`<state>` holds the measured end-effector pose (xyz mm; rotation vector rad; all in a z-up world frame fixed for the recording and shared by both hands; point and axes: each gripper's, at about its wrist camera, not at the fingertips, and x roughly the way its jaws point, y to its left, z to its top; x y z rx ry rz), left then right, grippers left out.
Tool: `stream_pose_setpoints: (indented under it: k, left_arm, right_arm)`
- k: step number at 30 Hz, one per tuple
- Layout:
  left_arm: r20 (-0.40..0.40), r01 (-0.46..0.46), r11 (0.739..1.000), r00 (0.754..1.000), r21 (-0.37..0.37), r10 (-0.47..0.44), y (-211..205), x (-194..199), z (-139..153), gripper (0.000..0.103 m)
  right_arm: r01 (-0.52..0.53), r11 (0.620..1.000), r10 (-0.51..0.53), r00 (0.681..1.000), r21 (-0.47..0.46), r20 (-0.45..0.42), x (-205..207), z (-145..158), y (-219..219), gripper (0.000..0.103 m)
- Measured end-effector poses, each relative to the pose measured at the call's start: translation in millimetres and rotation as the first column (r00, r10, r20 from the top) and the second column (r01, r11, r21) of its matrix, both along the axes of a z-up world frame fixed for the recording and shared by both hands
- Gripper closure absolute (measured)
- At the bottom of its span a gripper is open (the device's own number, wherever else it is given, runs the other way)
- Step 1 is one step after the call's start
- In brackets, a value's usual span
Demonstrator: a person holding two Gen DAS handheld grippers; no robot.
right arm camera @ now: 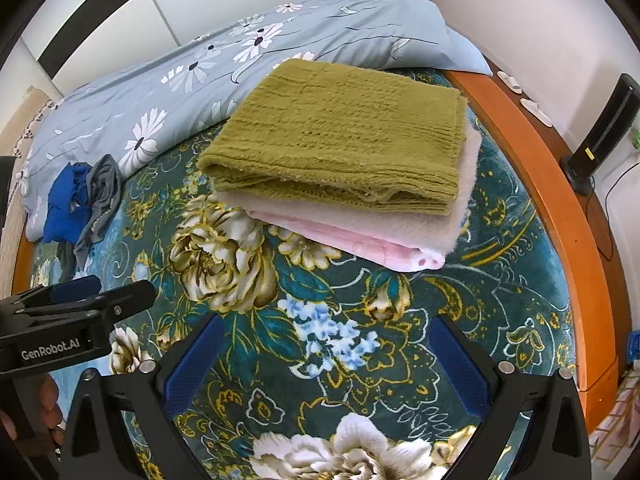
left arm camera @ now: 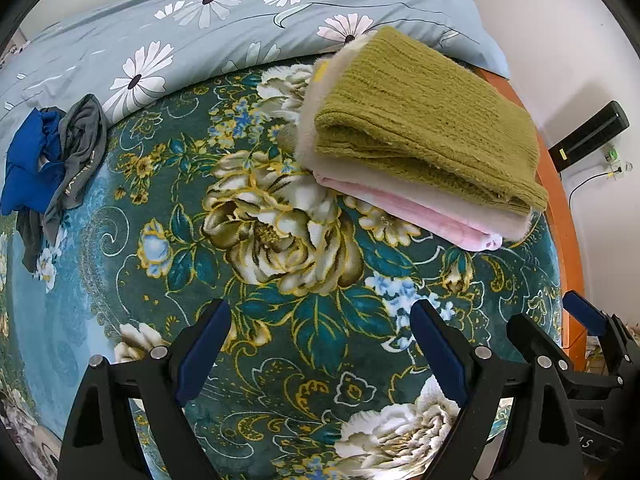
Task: Fold clothes
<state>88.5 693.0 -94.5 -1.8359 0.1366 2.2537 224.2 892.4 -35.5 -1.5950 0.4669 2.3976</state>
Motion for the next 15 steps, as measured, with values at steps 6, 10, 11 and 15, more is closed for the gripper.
stream_pose_setpoints:
  k: [6,10,11,15]
  left_arm:
    - [-0.001,0.001,1.0,1.0,-0.004,-0.001,2.0,0.4,0.3,0.012]
    - [-0.003,-0.002,1.0,1.0,-0.007,0.002,2.4,0.3,0.3,0.012]
    - [-0.003,-0.002,1.0,1.0,-0.007,0.002,2.5,0.2,0.4,0.012]
    - [-0.002,-0.002,1.0,1.0,-0.007,0.002,3.3,0.0,0.3,0.012]
  right_arm:
    - [0.002,1.0,-0.002,1.0,-0.004,0.001,0.6,-0.4,2.6,0.0]
    - [0.003,1.0,-0.003,1.0,-0.005,0.004,1.2,-1.6,3.8,0.0]
    - [0.004,1.0,-0.004,1.0,-0.006,0.004,1.3,-1.7,4.1,0.0]
    - [0.004,1.0,-0.004,1.0,-0.008,0.005,0.7,-2.9,5.1,0.0]
